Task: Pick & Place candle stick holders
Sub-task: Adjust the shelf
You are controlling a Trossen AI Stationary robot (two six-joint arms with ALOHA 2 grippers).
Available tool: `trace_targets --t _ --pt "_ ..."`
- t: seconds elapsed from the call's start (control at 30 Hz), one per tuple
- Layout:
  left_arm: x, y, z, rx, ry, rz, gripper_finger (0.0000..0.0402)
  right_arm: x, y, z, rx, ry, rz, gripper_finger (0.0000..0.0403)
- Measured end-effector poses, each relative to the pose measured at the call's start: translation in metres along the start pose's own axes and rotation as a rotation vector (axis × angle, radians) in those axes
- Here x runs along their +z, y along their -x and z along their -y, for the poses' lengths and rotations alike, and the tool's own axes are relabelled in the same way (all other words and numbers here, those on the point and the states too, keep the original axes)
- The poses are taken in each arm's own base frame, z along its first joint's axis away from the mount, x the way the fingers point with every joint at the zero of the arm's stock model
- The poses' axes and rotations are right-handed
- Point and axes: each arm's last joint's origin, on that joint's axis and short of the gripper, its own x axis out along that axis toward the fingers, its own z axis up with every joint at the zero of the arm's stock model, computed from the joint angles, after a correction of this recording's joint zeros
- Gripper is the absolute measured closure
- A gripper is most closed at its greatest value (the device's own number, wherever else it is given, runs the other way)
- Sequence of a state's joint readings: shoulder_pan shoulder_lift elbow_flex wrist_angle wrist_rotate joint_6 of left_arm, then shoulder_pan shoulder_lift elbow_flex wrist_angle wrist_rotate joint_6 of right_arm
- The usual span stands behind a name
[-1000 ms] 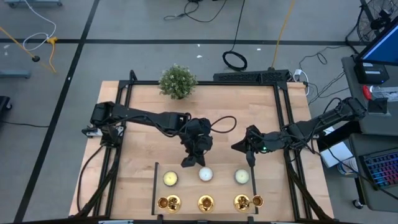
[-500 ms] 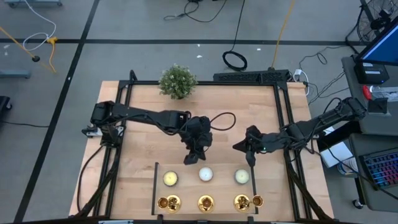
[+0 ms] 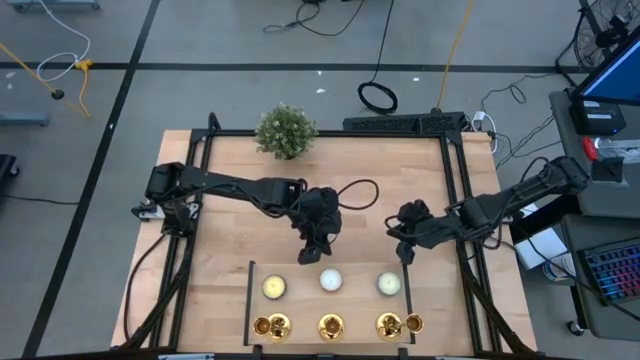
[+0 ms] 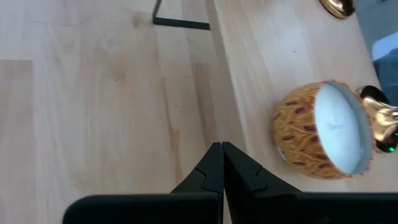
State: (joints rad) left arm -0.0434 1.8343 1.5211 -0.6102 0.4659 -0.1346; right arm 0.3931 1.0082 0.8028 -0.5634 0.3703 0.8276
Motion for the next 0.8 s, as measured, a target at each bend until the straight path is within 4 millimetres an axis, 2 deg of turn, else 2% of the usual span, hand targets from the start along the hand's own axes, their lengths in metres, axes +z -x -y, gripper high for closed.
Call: trace_targets --t 0.47,0.8 --pt "0.0007 0.0021 -0.0042 0.001 0.018 0.005 0.0401 -0.0087 -0.0094 -0.0067 0.063 0.012 -0.143 0.0403" --pt "0.0006 0.0021 -0.0037 -0.016 0.017 0.003 0.0401 -0.0092 -0.0011 -0.0079 0.160 0.007 -0.198 0.0403"
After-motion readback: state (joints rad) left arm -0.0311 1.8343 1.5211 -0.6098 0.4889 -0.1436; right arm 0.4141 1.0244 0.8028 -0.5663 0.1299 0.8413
